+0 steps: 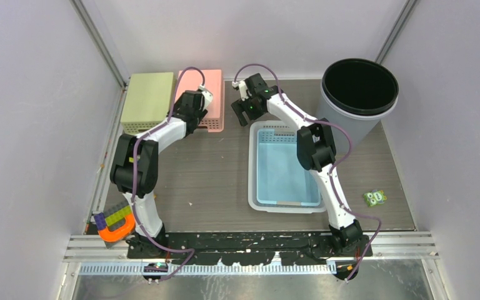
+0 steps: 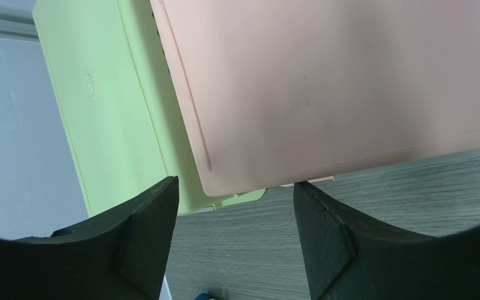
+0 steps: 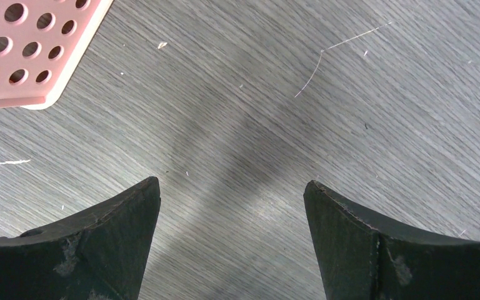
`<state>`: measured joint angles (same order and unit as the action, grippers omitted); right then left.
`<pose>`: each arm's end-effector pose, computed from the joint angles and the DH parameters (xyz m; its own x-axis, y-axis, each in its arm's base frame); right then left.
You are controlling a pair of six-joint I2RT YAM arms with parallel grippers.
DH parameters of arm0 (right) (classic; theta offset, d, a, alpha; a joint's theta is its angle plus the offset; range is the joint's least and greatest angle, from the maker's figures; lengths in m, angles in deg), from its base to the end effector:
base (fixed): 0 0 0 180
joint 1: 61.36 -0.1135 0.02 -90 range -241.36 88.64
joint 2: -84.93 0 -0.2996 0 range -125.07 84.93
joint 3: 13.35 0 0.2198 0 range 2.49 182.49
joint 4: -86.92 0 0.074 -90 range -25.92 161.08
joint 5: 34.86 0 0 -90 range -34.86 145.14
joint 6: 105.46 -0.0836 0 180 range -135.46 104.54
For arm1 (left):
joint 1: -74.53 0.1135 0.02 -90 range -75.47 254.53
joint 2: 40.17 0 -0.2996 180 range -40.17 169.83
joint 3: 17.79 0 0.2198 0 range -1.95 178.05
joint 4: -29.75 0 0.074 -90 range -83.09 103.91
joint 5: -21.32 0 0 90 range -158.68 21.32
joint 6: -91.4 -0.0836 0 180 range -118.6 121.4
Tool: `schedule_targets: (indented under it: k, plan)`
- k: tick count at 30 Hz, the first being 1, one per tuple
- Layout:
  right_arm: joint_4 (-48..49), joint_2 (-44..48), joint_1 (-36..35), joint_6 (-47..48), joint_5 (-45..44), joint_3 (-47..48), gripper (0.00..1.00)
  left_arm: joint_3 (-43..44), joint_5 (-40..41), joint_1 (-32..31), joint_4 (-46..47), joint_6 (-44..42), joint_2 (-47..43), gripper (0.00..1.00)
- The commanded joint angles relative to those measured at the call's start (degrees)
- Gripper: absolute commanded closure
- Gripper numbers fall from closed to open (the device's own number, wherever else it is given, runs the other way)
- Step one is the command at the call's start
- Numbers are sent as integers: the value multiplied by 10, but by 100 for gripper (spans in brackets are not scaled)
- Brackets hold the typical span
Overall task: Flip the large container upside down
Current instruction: Move the container to the center of the board.
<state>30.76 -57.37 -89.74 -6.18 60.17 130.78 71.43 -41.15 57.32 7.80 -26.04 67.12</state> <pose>0.4966 0.2766 0.1760 -0.6218 -0.5185 -0.5870 -0.6269 0.7787 -0.0237 0.4236 -0.0907 0.2361 -0.5801 0.6075 -0.5427 0.2158 0.7570 0.6167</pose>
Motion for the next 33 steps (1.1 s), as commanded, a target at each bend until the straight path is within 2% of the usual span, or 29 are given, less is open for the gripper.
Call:
schedule_targets:
  k: [1,6,13,18,20,25,30,33]
  plan:
    - [13,52,2,3,3,0,12,19,-2,3,5,12,-4,31]
    - [0,72,2,2,23,-5,12,1,-38,3,-23,34,-48,29]
    - [-10,145,1,5,52,-50,12,-30,-118,3,-60,46,-141,23]
    - [-48,235,1,26,83,-89,13,-38,-192,5,-133,47,-210,13]
    - [-75,280,1,51,95,-113,13,-51,-226,5,-161,47,-252,1]
    - [-131,420,1,133,110,-228,12,-107,-312,5,-226,27,-361,0]
    - [-163,577,1,218,109,-389,9,-203,-374,6,-261,-17,-495,0]
    - [-202,662,1,278,127,-469,8,-258,-446,6,-291,-38,-569,0]
